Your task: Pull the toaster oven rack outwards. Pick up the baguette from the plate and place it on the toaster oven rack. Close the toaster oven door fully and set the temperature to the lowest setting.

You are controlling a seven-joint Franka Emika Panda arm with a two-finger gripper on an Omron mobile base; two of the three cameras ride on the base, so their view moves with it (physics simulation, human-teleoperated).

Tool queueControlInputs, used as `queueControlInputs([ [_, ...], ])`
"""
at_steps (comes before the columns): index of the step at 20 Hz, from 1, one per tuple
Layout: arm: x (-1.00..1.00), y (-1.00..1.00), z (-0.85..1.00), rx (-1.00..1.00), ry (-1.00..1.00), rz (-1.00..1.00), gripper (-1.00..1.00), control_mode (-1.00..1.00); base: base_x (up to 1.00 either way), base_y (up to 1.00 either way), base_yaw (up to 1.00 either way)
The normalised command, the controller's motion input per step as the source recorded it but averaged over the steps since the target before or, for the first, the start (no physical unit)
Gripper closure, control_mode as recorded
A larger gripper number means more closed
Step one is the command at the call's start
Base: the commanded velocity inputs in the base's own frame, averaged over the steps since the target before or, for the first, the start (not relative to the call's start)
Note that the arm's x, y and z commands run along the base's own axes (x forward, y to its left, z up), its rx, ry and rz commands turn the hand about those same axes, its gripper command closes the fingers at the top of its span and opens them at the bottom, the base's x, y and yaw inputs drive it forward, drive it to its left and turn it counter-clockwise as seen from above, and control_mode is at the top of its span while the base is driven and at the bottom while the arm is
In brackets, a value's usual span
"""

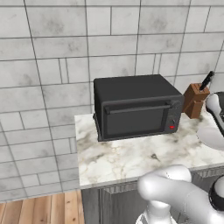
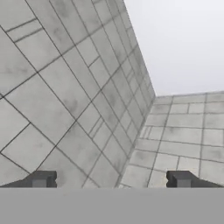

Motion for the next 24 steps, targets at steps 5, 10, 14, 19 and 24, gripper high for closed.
queueControlInputs([
  [5, -0.01, 0.21, 0.55, 0.07, 0.22, 0.55, -1.00, -1.00, 0.00, 0.00, 0.00],
  [10, 0.04, 0.49, 0.37, 0.31, 0.48, 0.63, -1.00, -1.00, 0.00, 0.00, 0.00],
  [14, 0.11, 0.50, 0.34, 0.44, 0.64, 0.57, -1.00, -1.00, 0.00, 0.00, 0.00],
  [19, 0.03, 0.07, -0.11, 0.26, 0.91, 0.15, -1.00, -1.00, 0.00, 0.00, 0.00],
  [24, 0.00, -0.05, -0.30, 0.03, 0.61, 0.01, -1.00, -1.00, 0.00, 0.00, 0.00],
])
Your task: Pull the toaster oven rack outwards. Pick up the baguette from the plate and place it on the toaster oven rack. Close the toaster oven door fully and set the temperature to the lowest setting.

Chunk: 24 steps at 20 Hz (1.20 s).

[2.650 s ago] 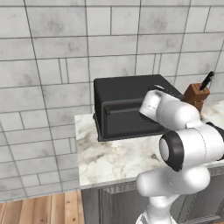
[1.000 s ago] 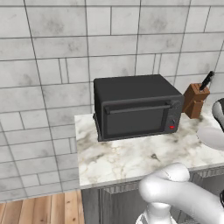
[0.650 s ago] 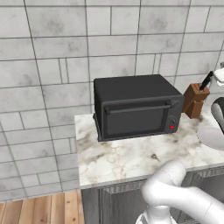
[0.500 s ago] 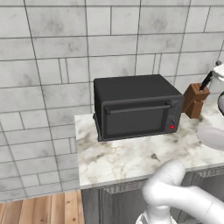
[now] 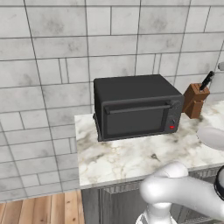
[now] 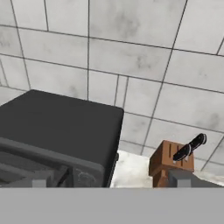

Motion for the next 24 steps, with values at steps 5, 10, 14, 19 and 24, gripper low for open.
queueControlInputs([
  [5, -0.03, 0.00, -0.86, -0.01, 0.19, 0.00, -1.00, -1.00, 0.00, 0.00, 0.00],
  [10, 0.00, 0.00, -1.00, 0.00, 0.09, 0.00, -1.00, -1.00, 0.00, 0.00, 0.00],
  [14, 0.00, 0.18, -1.00, 0.01, 0.20, -0.01, -1.00, -1.00, 0.00, 0.00, 0.00],
  [19, 0.00, 0.45, -0.92, 0.00, 0.17, -0.15, -1.00, -1.00, 0.00, 0.00, 0.00],
  [24, 0.00, 0.23, -0.46, 0.00, 0.16, -0.18, -1.00, -1.00, 0.00, 0.00, 0.00],
])
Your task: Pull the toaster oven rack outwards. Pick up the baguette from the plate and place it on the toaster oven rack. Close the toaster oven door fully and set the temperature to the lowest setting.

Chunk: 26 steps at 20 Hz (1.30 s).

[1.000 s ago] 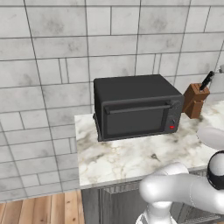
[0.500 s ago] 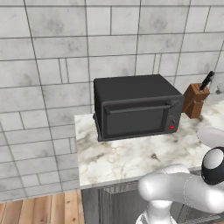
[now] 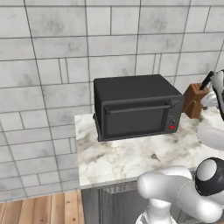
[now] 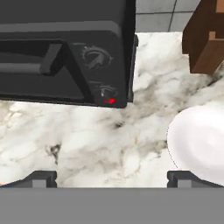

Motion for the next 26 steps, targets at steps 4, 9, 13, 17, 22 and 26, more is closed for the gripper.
queueControlInputs([
  [4, 0.01, 0.06, -0.21, 0.00, 0.00, -0.13, -1.00, -1.00, 0.00, 0.00, 0.00],
  [9, 0.31, -0.10, -0.08, 0.01, 0.00, -0.02, -1.00, -1.00, 0.00, 0.00, 0.00],
  [13, 0.17, -0.19, 0.00, 0.04, 0.00, 0.00, -1.00, -1.00, 0.00, 0.00, 0.00],
  [17, 0.24, 0.03, -0.39, 0.03, 0.00, 0.00, -1.00, -1.00, 0.00, 0.00, 0.00],
  [22, 0.20, 0.09, -0.46, 0.03, -0.07, 0.00, -1.00, -1.00, 0.00, 0.00, 0.00],
  [26, -0.04, 0.21, -0.07, 0.04, 0.00, -0.03, -1.00, -1.00, 0.00, 0.00, 0.00],
])
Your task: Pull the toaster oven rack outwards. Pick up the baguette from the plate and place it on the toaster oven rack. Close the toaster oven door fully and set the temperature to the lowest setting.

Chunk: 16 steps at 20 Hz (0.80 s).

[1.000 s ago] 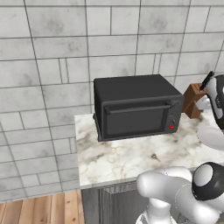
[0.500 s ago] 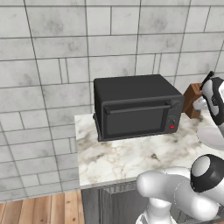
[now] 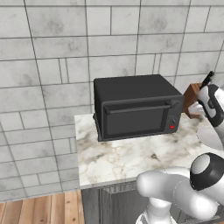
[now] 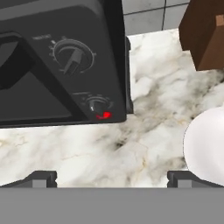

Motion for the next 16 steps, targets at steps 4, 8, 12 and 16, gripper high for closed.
queueControlInputs([
  [4, 0.00, 0.30, -0.01, 0.00, -0.03, -0.04, -1.00, -1.00, 0.00, 0.00, 0.00],
  [8, 0.00, 0.26, 0.00, 0.00, -0.07, -0.05, -1.00, -1.00, 0.00, 0.00, 0.00],
  [12, 0.00, 0.16, -0.07, 0.00, -0.02, -0.03, -1.00, -1.00, 0.00, 0.00, 0.00],
  [16, 0.00, 0.09, -0.25, 0.00, -0.01, -0.01, -1.00, -1.00, 0.00, 0.00, 0.00],
])
